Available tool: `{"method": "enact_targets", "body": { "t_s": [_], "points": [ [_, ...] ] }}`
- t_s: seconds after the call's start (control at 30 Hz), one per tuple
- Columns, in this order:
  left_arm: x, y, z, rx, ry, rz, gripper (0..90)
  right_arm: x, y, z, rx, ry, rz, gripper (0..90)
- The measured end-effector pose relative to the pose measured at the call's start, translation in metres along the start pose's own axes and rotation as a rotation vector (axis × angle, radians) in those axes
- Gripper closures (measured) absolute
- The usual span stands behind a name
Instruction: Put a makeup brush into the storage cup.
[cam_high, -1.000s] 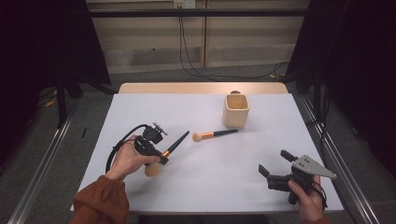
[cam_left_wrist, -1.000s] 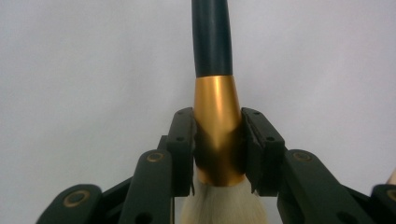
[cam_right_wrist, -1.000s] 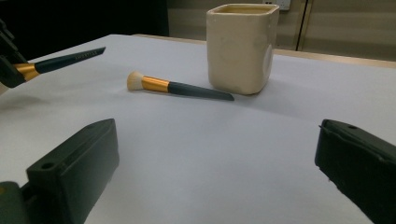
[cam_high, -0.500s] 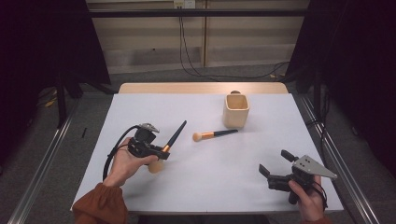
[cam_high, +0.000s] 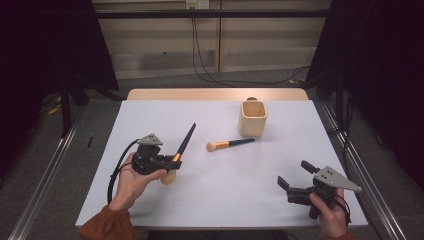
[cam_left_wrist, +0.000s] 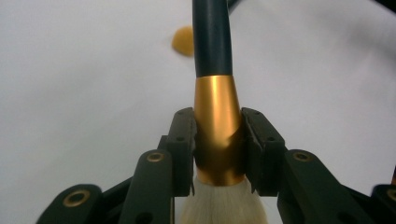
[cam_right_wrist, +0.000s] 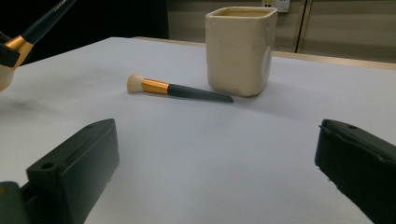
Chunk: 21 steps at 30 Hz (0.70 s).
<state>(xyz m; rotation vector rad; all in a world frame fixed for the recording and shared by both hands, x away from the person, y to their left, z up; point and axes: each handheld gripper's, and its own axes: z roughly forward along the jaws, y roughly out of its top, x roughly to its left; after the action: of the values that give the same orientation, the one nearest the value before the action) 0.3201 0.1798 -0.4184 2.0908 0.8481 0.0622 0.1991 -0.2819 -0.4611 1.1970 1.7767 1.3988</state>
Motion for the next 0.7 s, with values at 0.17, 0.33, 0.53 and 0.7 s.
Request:
{"method": "enact_targets", "body": {
  "t_s": [0.17,0.33,0.53,0.7],
  "points": [
    [-0.001,-0.002,0.000,-0.086,-0.026,0.017,66.7,0.001,0.000,0.000,-0.001,0.003,-0.002,0.0],
    [-0.002,-0.001,-0.001,-0.118,-0.054,0.030,66.8,0.000,0.000,0.000,-0.002,0.005,0.000,0.0],
    [-0.009,0.003,0.002,-0.120,-0.122,0.065,66.9,0.001,0.000,0.000,-0.005,0.009,-0.001,0.0],
    [-0.015,0.011,0.006,-0.133,-0.165,0.067,66.8,0.001,0.001,0.000,-0.009,0.013,0.001,0.0]
  ]
}}
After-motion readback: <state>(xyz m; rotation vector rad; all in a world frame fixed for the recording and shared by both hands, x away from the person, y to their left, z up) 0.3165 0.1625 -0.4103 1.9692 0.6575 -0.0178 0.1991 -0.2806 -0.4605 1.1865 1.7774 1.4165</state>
